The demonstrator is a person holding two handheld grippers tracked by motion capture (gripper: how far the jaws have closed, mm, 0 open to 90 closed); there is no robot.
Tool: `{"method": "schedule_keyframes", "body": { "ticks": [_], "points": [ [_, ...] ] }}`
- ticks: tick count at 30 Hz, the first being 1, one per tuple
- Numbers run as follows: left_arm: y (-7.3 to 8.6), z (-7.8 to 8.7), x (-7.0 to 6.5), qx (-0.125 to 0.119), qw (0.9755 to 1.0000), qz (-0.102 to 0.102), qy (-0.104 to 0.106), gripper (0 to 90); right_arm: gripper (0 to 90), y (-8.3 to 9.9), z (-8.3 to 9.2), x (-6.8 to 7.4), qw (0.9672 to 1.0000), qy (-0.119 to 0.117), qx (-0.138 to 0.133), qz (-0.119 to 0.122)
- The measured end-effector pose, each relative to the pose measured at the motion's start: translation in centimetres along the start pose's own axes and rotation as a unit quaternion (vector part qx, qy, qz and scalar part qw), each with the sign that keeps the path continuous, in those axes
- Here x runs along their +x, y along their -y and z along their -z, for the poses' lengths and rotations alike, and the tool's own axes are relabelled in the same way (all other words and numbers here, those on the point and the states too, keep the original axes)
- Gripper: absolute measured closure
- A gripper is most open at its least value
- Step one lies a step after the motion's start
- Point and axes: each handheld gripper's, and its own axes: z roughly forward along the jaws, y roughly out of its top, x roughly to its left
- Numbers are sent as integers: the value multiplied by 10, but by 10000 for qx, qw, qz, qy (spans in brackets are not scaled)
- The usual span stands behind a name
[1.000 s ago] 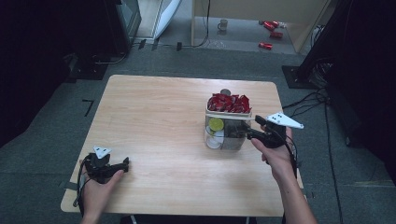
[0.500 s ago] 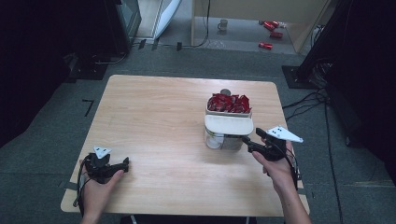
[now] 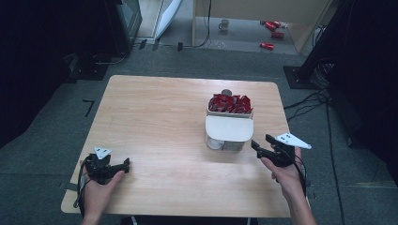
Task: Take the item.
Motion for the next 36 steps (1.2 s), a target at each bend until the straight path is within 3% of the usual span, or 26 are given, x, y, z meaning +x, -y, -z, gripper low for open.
{"method": "schedule_keyframes", "body": {
  "ticks": [6, 10, 17, 27, 32, 36],
  "points": [
    [0, 0, 0, 11, 10000, -14, -2, 11, 360, -16, 5, -3, 9997, 106, -206, -35],
    [0, 0, 0, 10, 10000, -13, -2, 11, 410, -28, 5, 1, 9995, 53, -314, -19],
    [0, 0, 0, 6, 10000, -14, -3, 11, 517, -57, -11, 24, 9990, -224, -386, 96],
    [0, 0, 0, 11, 10000, -50, 22, 11, 576, -80, -41, 56, 9972, -627, -386, 103],
    [0, 0, 0, 11, 10000, -64, 34, 11, 581, -86, -55, 65, 9971, -676, -300, 149],
    [0, 0, 0, 9, 10000, -76, 44, 11, 556, -87, -64, 66, 9984, -483, -248, 126]
  ]
}}
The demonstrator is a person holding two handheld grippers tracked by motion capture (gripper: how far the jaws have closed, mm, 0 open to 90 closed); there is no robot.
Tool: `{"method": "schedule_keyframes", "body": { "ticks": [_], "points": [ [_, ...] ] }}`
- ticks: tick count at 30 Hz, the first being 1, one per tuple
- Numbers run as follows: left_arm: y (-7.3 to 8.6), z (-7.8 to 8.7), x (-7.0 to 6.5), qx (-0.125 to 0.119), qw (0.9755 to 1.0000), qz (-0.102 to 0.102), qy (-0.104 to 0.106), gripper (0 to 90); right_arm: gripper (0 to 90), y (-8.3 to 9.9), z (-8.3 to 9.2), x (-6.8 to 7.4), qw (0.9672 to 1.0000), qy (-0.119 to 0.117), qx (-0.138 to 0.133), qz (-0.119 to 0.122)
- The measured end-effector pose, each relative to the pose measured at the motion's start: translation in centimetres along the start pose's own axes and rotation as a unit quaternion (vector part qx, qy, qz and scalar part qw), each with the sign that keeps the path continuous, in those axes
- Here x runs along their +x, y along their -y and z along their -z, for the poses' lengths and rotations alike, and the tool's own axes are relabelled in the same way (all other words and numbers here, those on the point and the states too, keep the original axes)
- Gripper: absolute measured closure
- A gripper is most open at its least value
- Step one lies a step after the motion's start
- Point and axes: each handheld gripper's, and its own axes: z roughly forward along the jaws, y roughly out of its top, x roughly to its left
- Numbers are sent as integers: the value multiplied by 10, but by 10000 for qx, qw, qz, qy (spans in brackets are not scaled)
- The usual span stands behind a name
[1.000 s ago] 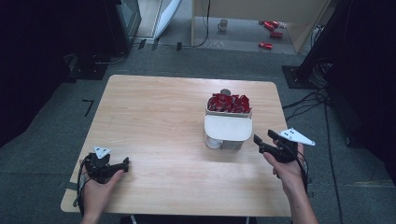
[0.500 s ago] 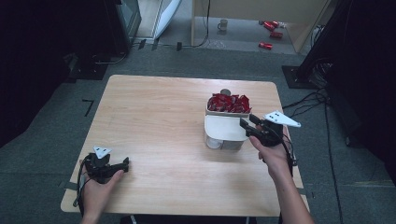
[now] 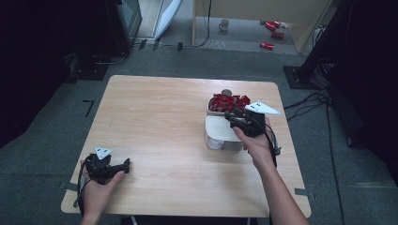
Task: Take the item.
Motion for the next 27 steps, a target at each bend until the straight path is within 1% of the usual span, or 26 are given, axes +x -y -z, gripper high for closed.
{"method": "schedule_keyframes", "body": {
  "ticks": [2, 4, 10, 13, 18, 21, 25, 27],
  "points": [
    [0, 0, 0, -2, 10000, 3, 0, 11, 532, 0, -5, -2, 9999, 102, 38, -49],
    [0, 0, 0, -3, 10000, 10, 5, 11, 521, -1, -8, -2, 9999, 60, 15, -106],
    [0, 0, 0, -3, 10000, 5, 4, 11, 498, -6, -15, 4, 9997, 236, -18, 45],
    [0, 0, 0, -4, 10000, 9, 7, 11, 500, -6, -20, 5, 9995, 307, 39, 87],
    [0, 0, 0, -3, 10000, -5, 15, 11, 513, -4, -26, 8, 9996, 192, 134, 144],
    [0, 0, 0, -4, 10000, -5, 17, 11, 513, -4, -27, 9, 9997, 164, 106, 152],
    [0, 0, 0, -2, 10000, -15, 24, 11, 509, -5, -26, 6, 9998, 183, 34, 92],
    [0, 0, 0, -3, 10000, -13, 24, 11, 497, -6, -24, 5, 9998, 205, -50, 68]
  ]
}}
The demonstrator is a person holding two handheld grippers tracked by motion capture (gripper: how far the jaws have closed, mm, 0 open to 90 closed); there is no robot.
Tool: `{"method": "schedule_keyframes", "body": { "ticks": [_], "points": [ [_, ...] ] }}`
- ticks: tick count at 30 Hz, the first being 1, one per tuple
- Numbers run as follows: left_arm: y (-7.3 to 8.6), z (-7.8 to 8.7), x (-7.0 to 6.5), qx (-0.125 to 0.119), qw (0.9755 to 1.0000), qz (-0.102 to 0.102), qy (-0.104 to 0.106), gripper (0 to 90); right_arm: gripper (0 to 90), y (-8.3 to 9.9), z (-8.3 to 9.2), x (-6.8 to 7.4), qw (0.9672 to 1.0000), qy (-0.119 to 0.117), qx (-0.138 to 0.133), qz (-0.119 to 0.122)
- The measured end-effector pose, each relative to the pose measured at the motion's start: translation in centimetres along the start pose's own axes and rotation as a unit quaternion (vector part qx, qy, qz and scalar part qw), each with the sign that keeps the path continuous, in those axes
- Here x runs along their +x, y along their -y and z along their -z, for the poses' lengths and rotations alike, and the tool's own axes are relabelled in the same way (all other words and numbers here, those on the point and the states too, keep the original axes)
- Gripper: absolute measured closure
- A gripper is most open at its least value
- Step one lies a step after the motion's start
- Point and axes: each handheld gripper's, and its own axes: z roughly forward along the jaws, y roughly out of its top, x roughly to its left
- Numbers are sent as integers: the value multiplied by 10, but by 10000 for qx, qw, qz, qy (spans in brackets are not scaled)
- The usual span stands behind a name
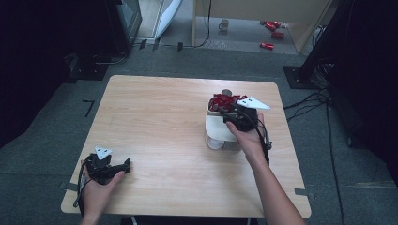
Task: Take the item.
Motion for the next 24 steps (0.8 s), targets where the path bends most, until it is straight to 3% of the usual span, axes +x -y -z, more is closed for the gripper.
{"method": "schedule_keyframes", "body": {
  "ticks": [4, 10, 15, 18, 24],
  "points": [
    [0, 0, 0, 0, 10000, -1, 1, 11, 496, -5, 4, -4, 9999, 26, -123, -101],
    [0, 0, 0, 1, 10000, -5, 2, 11, 517, -7, 4, -11, 9997, 80, -22, -217],
    [0, 0, 0, 0, 10000, -5, 1, 11, 492, -4, -3, -7, 9999, 47, 123, -51],
    [0, 0, 0, 1, 10000, -6, 1, 11, 484, -3, -7, -2, 9996, 156, 177, 175],
    [0, 0, 0, 3, 10000, -17, 12, 11, 572, -1, -8, 5, 9989, 216, 200, 366]
  ]
}}
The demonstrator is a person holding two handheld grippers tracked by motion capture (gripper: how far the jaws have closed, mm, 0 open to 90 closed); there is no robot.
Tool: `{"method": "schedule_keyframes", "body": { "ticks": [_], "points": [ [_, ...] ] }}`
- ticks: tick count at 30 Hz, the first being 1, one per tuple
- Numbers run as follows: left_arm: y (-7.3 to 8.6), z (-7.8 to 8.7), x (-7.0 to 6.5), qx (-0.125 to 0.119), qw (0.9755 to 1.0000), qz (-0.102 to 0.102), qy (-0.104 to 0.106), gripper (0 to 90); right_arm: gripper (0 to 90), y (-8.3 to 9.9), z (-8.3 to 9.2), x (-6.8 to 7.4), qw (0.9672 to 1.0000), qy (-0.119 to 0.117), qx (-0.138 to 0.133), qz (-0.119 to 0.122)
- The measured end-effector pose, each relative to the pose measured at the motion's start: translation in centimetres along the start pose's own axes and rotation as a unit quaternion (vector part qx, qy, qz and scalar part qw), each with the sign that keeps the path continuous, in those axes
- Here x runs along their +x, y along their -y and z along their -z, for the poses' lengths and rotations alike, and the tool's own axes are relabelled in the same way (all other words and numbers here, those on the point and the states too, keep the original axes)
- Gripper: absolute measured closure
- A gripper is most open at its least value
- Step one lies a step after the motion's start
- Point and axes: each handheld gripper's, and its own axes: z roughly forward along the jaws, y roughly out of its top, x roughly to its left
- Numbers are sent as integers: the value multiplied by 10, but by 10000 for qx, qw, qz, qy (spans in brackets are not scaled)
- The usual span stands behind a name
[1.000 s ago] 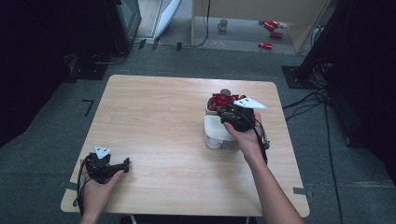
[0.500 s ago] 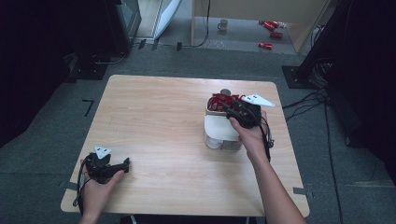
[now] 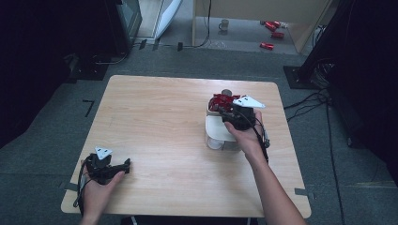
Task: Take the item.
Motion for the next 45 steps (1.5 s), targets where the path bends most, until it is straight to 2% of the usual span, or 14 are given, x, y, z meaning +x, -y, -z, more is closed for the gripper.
{"method": "schedule_keyframes", "body": {
  "ticks": [6, 7, 10, 13, 17, 22, 24, 29, 33, 38, 41, 45],
  "points": [
    [0, 0, 0, -1, 10000, -4, 5, 11, 614, 1, 2, 1, 9998, -181, -73, 31],
    [0, 0, 0, -1, 10000, -4, 5, 11, 609, 1, 3, 2, 9992, -359, -162, 30],
    [0, 0, 0, 0, 10000, -4, 6, 11, 598, 2, 1, 2, 9993, -343, -137, -25],
    [0, 0, 0, 0, 10000, -4, 7, 11, 562, 6, -4, 1, 9996, -209, 158, -72],
    [0, 0, 0, -3, 10000, -4, 9, 11, 557, 6, -6, 3, 9996, -201, 211, -41],
    [0, 0, 0, -2, 10000, -6, 10, 11, 555, 4, -8, 3, 9988, -292, 216, -320],
    [0, 0, 0, -3, 10000, -4, 10, 11, 556, 4, -8, 3, 9987, -307, 216, -358],
    [0, 0, 0, -2, 10000, -5, 11, 11, 664, 2, -9, 5, 9973, -471, 146, -546],
    [0, 0, 0, -2, 10000, -6, 10, 11, 727, 3, -8, 4, 9968, -544, 107, -580],
    [0, 0, 0, -1, 10000, -7, 12, 11, 855, 1, -3, 3, 9979, -427, 26, -483],
    [0, 0, 0, -2, 10000, -5, 11, 12, 884, 1, -2, 3, 9986, -367, -7, -373],
    [0, 0, 0, -1, 10000, -7, 11, 11, 900, -1, 1, 3, 9986, -356, -104, -386]
  ]
}}
